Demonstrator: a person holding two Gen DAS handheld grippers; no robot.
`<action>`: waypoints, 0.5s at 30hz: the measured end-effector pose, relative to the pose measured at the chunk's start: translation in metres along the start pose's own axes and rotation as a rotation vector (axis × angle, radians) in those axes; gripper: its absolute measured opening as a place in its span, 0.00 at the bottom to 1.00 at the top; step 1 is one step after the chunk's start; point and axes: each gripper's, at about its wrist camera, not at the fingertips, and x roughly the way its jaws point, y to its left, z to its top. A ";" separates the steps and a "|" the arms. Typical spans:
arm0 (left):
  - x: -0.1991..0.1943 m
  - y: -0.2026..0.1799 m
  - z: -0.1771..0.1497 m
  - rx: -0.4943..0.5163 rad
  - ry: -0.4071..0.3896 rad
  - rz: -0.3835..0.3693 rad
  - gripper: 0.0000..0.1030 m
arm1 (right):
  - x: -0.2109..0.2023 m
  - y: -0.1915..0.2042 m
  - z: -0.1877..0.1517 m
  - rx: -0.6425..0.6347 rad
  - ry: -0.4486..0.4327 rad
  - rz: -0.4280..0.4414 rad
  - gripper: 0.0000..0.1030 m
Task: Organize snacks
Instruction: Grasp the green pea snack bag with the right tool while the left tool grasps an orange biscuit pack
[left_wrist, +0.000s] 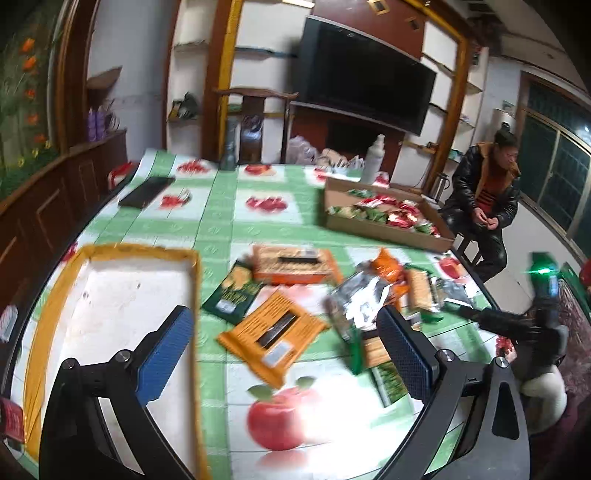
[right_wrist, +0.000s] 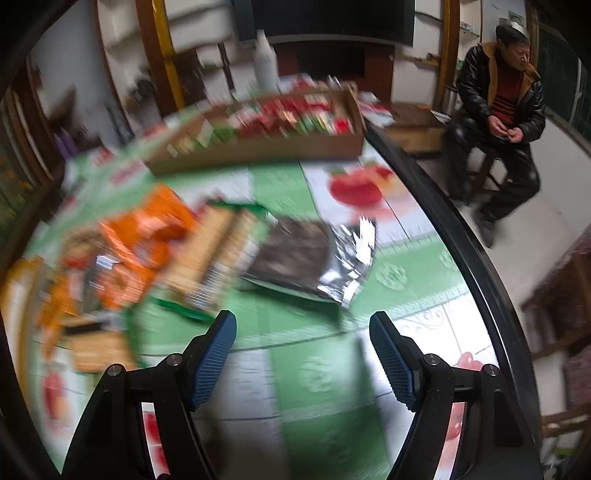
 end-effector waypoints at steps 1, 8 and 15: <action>0.005 0.005 -0.003 -0.012 0.019 -0.008 0.97 | -0.006 0.008 -0.001 -0.015 -0.006 0.045 0.75; 0.036 -0.004 -0.013 0.039 0.108 -0.029 0.97 | 0.006 0.082 -0.029 -0.148 0.119 0.256 0.75; 0.095 -0.023 -0.007 0.181 0.247 0.061 0.97 | 0.022 0.119 -0.047 -0.237 0.125 0.196 0.69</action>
